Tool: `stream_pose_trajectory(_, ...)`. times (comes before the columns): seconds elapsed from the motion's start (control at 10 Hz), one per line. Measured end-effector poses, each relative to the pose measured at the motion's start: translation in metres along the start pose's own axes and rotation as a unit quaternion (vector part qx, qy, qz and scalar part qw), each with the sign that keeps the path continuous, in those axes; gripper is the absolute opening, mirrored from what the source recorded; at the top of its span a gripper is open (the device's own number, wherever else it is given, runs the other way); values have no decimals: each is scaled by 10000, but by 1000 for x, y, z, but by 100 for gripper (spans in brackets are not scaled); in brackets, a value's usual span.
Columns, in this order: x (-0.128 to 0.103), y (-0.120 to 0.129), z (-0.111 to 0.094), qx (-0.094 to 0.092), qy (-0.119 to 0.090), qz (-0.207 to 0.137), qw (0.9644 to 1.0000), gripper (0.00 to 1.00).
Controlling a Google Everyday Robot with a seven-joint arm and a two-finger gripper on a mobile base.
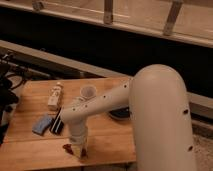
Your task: Drag the pepper across the table
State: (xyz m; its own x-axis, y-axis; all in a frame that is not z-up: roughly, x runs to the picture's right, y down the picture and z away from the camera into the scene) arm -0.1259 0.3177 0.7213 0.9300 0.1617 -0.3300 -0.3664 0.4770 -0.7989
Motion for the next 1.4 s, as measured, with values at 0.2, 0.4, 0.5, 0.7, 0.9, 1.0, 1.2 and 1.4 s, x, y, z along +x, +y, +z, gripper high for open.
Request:
stream_pose_trajectory(0.2,3,9,-6,58,75,-442,9990,0)
stream_pose_trajectory(0.4,-2,-2,-4,88,-92,-261,9996,0)
stream_pose_trajectory(0.5,-2,-5,-3,100,-101,7,9999,0)
stream_pose_trajectory(0.7,1,0,-3,154,-51,29,9999,0)
stream_pose_trajectory(0.9,-2,-6,-6,189,-107,-166,9996,0)
stream_pose_trajectory(1.0,-1,-6,-5,207,-87,-88,9997,0)
stream_pose_trajectory(1.2,0,-4,-6,252,-79,-60,9996,0)
stream_pose_trajectory(1.4,0,-5,-7,282,-94,-117,9995,0)
